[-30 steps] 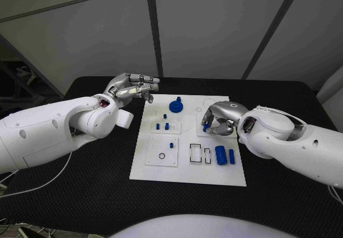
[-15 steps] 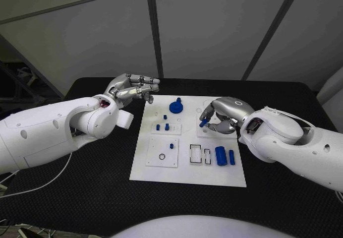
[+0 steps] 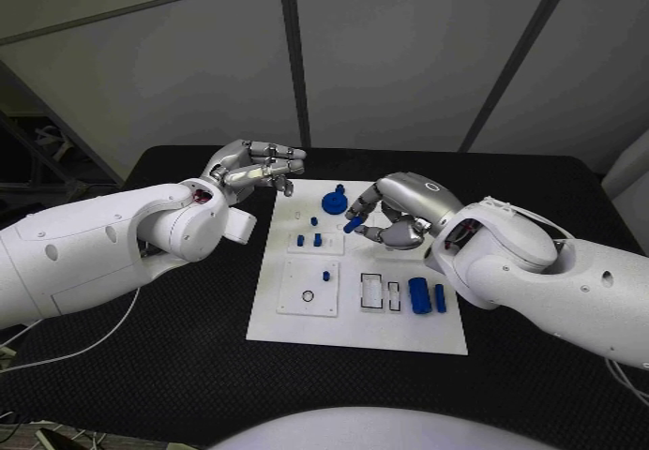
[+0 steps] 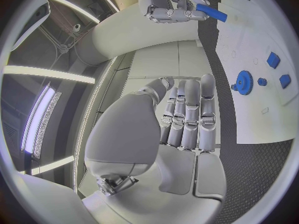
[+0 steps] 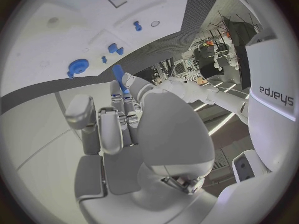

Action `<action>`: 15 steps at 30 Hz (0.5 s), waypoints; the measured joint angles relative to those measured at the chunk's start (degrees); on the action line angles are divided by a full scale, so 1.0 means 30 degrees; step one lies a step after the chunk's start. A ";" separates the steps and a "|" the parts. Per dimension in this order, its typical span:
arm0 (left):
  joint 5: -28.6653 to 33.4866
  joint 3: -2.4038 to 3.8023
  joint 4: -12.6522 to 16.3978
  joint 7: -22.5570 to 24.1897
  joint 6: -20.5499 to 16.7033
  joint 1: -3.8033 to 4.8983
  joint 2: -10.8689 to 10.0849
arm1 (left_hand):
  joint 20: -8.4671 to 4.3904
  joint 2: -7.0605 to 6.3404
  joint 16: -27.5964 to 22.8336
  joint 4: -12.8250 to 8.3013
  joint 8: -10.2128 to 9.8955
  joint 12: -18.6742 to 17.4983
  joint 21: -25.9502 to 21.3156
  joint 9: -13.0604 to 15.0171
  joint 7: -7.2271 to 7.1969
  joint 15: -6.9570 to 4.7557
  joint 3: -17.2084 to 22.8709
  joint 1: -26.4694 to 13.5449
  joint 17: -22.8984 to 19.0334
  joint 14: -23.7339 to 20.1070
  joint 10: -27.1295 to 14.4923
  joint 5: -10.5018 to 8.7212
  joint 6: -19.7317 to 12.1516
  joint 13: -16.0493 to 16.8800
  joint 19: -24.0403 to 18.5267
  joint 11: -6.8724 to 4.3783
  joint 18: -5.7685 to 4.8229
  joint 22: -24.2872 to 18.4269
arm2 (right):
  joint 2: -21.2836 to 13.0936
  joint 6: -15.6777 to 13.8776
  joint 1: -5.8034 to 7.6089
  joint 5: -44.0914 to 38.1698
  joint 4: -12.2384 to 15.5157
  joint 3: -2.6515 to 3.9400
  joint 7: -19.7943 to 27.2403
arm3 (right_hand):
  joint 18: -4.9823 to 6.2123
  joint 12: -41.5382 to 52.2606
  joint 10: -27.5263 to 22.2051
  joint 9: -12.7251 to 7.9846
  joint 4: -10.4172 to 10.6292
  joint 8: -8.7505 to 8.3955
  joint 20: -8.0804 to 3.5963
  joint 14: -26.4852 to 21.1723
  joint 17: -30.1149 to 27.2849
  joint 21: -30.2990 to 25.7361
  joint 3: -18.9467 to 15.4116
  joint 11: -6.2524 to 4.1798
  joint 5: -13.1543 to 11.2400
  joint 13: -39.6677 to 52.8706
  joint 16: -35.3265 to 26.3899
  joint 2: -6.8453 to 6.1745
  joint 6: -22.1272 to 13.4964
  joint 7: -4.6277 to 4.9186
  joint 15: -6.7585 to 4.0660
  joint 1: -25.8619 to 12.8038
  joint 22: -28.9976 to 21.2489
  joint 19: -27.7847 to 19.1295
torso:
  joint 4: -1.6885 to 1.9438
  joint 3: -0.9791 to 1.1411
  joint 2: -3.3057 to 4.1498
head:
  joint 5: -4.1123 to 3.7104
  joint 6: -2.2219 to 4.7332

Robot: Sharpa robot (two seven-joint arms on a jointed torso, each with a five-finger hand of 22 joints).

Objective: Assemble the parts on the task board

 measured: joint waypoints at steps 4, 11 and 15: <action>0.0000 -0.0002 -0.0025 -0.0006 0.0020 0.0000 0.0084 | 0.0000 0.0000 0.0000 0.0000 0.0000 0.0000 0.0000 0.0000 -0.0001 0.0000 0.0000 0.0000 0.0000 0.0000 0.0000 0.0000 0.0000 -0.0001 0.0000 -0.0001 0.0000 0.0001 | 0.0893 0.0092 0.0000 0.0355 -0.0154 -0.0462 0.0309 | 0.0001 0.0000 0.0000 -0.0009 0.0000 -0.0010 0.0000 0.0000 -0.0037 0.0000 -0.0001 0.0000 0.0126 -0.0002 -0.0001 -0.0002 -0.0002 0.0001 0.0000 0.0000 -0.0002 -0.0001 | 0.0022 -0.0005 0.0009 | 0.0079 -0.0035; 0.0001 -0.0003 -0.0068 -0.0013 0.0062 0.0000 0.0225 | 0.0000 0.0000 0.0000 0.0000 0.0000 0.0085 0.0000 0.0000 -0.0001 0.0000 0.0000 0.0000 -0.0025 0.0000 -0.0118 0.0000 -0.0001 0.0021 0.0000 -0.0019 -0.0002 -0.0024 | 0.1755 0.0550 -0.0045 0.0872 -0.0459 -0.1599 0.0775 | 0.0000 -0.0001 0.0000 -0.0006 -0.0001 -0.0049 -0.0001 0.0000 -0.0038 0.0000 -0.0002 0.0001 0.0126 -0.0005 -0.0002 -0.0003 -0.0008 0.0000 0.0001 -0.0001 -0.0003 -0.0002 | 0.0016 -0.0024 0.0009 | 0.0273 -0.0130; 0.0002 -0.0003 -0.0104 -0.0016 0.0080 0.0000 0.0297 | 0.0000 0.0000 0.0000 0.0000 0.0000 0.0085 0.0000 0.0000 -0.0001 0.0000 0.0000 0.0000 -0.0025 0.0000 -0.0117 0.0000 -0.0001 0.0020 0.0000 -0.0020 -0.0002 -0.0024 | 0.2089 0.0886 -0.0078 0.1092 -0.0600 -0.2048 0.1006 | -0.0001 -0.0001 -0.0001 -0.0003 -0.0001 -0.0066 -0.0001 0.0000 -0.0037 0.0000 -0.0002 0.0001 0.0174 -0.0004 -0.0002 -0.0005 -0.0021 0.0003 0.0001 -0.0001 -0.0003 -0.0003 | -0.0022 -0.0007 0.0009 | 0.0355 -0.0200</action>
